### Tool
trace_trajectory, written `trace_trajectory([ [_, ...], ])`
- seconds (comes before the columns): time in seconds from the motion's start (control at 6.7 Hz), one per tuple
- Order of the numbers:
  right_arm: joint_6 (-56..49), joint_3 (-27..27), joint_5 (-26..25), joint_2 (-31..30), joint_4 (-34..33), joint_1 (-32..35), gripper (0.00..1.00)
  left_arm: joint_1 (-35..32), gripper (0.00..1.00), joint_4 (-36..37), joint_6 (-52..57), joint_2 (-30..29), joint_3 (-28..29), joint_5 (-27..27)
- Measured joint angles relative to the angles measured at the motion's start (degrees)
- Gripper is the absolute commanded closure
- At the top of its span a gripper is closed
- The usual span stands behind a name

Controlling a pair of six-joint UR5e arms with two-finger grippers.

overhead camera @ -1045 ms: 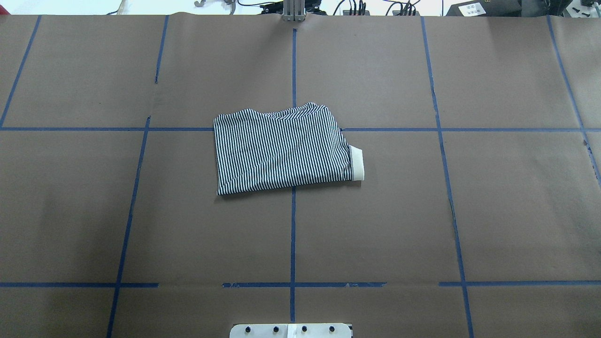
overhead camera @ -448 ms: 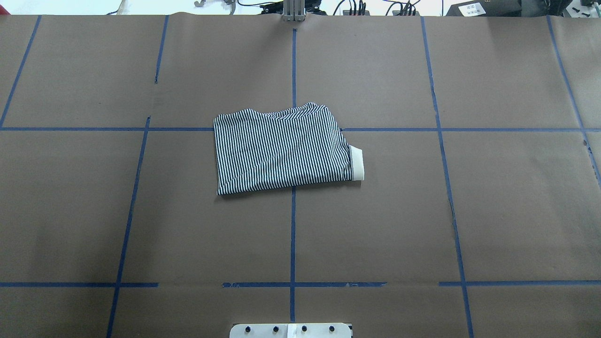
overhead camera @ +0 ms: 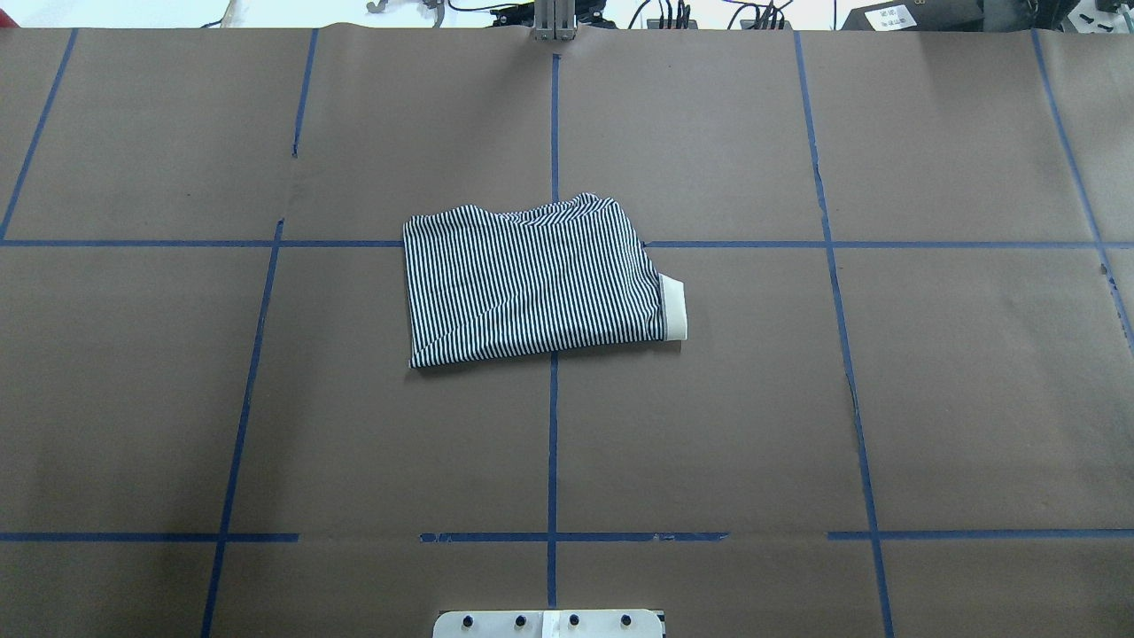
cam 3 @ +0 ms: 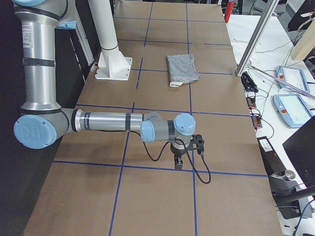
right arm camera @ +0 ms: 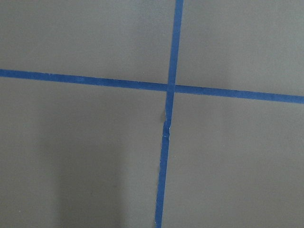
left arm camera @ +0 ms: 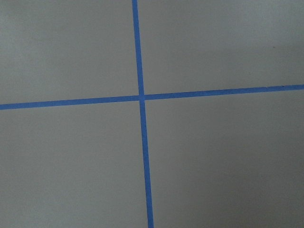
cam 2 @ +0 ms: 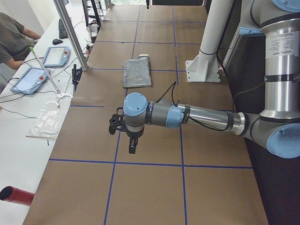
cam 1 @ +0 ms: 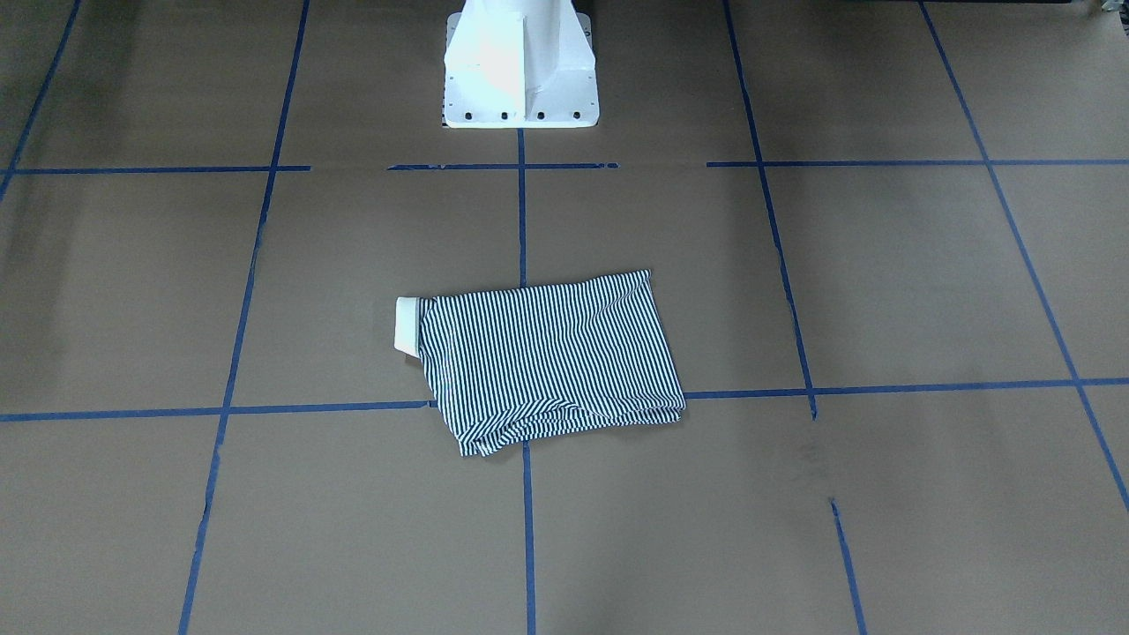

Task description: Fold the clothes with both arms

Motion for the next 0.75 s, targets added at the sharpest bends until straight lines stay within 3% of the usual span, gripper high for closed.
trace_trajectory([
  [0.75, 0.3, -1.1, 0.2, -0.1, 0.0, 0.0, 0.00, 0.3, 0.00, -0.6, 0.2, -0.7, 1.6, 0.7],
])
